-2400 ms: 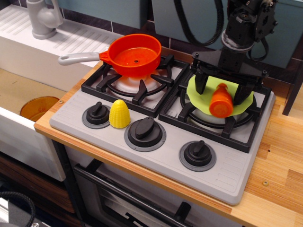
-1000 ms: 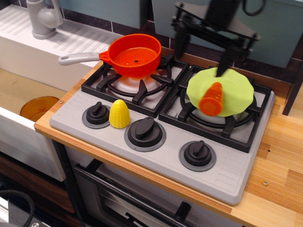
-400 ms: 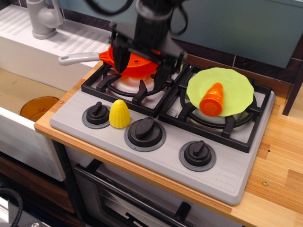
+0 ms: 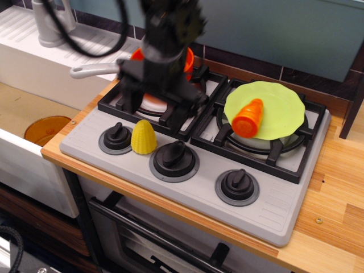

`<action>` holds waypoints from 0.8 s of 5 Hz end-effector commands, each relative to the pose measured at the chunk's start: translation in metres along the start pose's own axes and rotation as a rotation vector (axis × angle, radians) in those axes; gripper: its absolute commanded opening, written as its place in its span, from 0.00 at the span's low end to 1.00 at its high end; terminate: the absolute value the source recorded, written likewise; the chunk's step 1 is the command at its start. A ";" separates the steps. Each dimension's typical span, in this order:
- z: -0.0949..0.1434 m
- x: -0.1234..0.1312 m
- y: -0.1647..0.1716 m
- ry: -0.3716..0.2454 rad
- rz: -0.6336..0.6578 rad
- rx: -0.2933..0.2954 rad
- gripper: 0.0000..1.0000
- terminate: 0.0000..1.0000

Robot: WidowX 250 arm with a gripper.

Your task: End effector transition from object to object

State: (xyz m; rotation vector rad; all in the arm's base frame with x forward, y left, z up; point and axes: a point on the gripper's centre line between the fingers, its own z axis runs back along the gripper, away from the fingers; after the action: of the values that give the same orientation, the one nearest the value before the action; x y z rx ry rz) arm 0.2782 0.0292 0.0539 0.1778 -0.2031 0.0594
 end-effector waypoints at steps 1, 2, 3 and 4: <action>-0.012 0.006 0.012 -0.096 0.019 -0.021 1.00 0.00; -0.026 0.003 0.006 -0.089 0.029 -0.035 1.00 0.00; -0.026 0.003 0.006 -0.089 0.029 -0.035 1.00 0.00; -0.026 0.003 0.006 -0.089 0.029 -0.035 1.00 0.00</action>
State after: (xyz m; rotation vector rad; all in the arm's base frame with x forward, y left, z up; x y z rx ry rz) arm 0.2818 0.0397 0.0284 0.1419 -0.2875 0.0676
